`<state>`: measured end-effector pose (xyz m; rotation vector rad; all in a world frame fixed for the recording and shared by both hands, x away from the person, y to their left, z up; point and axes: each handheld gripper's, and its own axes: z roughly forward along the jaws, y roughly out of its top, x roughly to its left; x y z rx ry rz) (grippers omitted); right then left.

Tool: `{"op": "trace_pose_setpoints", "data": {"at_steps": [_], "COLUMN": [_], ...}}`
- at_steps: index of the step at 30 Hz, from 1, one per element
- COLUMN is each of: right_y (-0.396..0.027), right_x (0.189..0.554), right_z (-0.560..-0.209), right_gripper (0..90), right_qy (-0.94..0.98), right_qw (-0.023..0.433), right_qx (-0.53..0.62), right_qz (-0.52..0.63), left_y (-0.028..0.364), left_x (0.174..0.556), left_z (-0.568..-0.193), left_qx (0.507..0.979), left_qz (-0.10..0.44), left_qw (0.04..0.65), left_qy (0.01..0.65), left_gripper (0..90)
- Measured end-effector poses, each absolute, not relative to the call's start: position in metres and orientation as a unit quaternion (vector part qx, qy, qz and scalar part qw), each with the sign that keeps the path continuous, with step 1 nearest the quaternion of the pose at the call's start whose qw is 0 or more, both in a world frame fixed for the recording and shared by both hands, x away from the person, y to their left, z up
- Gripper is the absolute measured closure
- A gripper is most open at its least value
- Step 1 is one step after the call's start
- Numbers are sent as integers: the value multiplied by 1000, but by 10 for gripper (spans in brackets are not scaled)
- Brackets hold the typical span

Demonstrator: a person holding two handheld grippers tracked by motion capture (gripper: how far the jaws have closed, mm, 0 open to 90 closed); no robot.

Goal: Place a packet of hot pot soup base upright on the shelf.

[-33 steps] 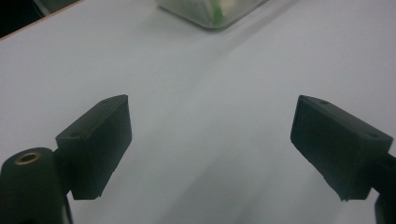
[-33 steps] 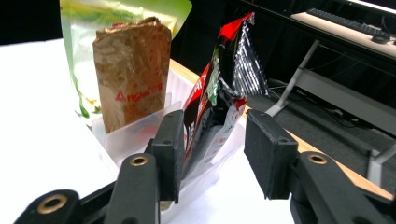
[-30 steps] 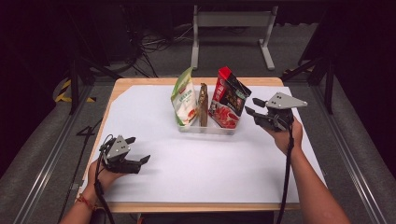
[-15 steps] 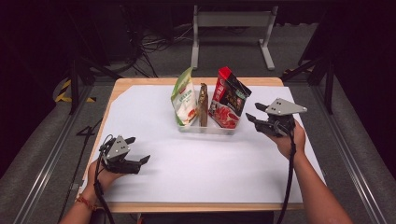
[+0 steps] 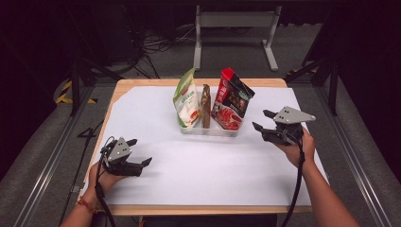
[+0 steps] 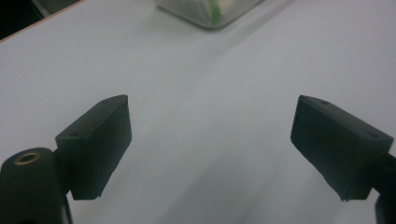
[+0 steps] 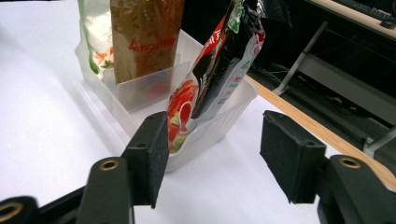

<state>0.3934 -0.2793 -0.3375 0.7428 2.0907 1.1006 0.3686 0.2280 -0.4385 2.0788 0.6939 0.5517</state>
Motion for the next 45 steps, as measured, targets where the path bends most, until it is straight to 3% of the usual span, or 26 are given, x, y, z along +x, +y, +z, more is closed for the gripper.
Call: {"op": "trace_pose_setpoints", "data": {"at_steps": [17, 45], "right_y": [-285, -306], "right_x": [375, 355], "right_z": [-349, -381], "right_gripper": [288, 174], "right_qy": [800, 808], "right_qw": [347, 345], "right_qx": [281, 299], "right_qz": [401, 372], "left_y": [227, 227], "left_x": [368, 368], "left_z": [-438, -438], "left_qx": [832, 833], "left_qz": [222, 221], "left_qw": [426, 426], "left_qy": [276, 275], "left_gripper": [132, 131]}}
